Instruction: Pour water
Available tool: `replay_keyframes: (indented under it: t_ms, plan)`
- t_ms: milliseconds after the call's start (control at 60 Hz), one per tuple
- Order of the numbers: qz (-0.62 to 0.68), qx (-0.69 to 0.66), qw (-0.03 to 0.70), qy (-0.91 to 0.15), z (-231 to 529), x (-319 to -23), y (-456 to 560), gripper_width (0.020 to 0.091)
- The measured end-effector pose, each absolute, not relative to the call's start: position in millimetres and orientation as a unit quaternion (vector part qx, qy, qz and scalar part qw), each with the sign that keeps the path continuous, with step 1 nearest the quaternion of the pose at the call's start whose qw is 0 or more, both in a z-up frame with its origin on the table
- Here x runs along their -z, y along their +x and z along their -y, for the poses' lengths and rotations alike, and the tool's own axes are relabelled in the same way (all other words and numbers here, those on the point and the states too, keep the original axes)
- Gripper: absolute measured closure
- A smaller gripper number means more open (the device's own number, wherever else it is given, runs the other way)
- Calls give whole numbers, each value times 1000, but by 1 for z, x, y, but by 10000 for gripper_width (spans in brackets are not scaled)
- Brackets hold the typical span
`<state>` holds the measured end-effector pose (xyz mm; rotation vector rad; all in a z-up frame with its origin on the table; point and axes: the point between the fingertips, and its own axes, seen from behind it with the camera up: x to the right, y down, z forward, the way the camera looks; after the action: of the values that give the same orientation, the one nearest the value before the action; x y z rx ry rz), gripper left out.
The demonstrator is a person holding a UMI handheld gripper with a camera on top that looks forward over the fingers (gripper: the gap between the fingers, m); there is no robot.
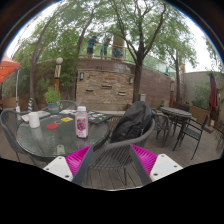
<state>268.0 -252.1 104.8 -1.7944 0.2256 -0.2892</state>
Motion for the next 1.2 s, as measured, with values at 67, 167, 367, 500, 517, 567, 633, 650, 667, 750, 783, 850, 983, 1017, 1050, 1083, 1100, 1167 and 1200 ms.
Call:
replay_keyframes:
  t_ms: [67,167,367,500,517,567,633,650,667,750,783,850,983,1017,1050,1083,1100,1167,1200]
  plan:
    - [-88,101,623,-771,210,-109,250,272]
    - [-77,65,650,-753,142,-117,223,285]
    - [-68,61,658,-747,28,-103,195,286]
    - [-72,79,656,-747,-18,-91,195,285]
    - [-73,83,657,-746,-22,-90,196,285]
    - [-76,95,658,-743,-32,-89,201,291]
    - [-84,98,654,-746,-45,-85,205,465]
    - [-86,96,652,-747,-48,-83,203,560]
    - [-89,90,649,-750,-50,-81,202,565]
    - [-94,75,657,-744,-56,-83,199,596]
    - [-90,82,659,-742,-56,-83,197,622]
    - [-89,86,658,-743,-55,-83,196,646]
    - [-76,98,644,-755,-53,-83,189,673]
    - [-66,104,636,-762,-56,-83,180,674]
    - [-53,115,636,-761,-61,-90,169,672]
    - [-31,129,636,-760,-65,-100,156,673]
    - [-18,139,634,-761,-68,-105,150,673]
    - [54,187,629,-752,-83,-131,116,674]
    - [98,218,629,-740,-91,-148,94,673]
